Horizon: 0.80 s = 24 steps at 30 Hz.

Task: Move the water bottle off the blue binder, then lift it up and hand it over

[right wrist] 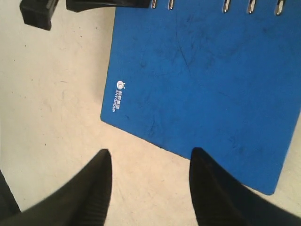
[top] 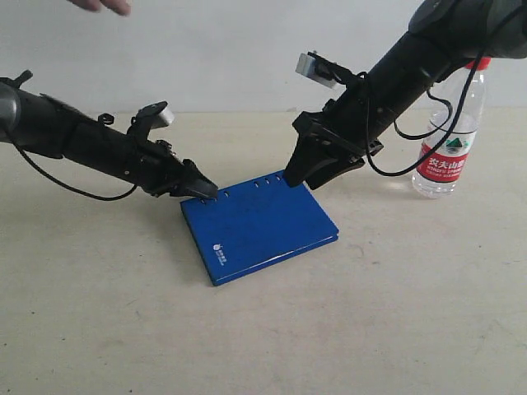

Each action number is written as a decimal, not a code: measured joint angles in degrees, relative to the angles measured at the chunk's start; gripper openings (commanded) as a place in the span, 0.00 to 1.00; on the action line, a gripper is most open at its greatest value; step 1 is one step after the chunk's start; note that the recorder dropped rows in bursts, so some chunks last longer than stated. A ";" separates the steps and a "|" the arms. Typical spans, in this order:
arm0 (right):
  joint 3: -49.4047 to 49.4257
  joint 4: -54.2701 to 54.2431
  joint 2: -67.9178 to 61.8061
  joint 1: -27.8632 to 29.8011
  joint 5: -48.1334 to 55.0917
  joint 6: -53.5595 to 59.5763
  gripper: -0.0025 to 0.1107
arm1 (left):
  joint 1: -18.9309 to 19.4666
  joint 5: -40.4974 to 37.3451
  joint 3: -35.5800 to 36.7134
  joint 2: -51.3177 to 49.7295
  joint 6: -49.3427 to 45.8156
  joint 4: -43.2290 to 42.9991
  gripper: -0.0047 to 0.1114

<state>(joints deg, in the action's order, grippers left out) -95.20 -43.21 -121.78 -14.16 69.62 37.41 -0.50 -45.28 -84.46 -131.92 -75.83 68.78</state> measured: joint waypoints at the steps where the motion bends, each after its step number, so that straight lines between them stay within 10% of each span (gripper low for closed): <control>1: 0.00 0.00 0.00 0.00 0.00 0.00 0.41 | 0.00 -0.79 0.00 0.00 0.66 -0.15 0.46; 10: 0.00 0.00 0.00 0.00 0.00 -0.12 0.41 | -0.42 -15.98 1.62 0.00 9.06 -4.19 0.46; 24: 0.00 12.41 5.62 0.00 0.00 -8.66 0.41 | -12.68 -20.54 6.16 0.36 13.82 -4.19 0.46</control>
<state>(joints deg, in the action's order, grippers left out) -95.20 -30.79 -116.16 -14.16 69.62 28.75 -13.18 -65.82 -78.30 -131.56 -62.00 64.60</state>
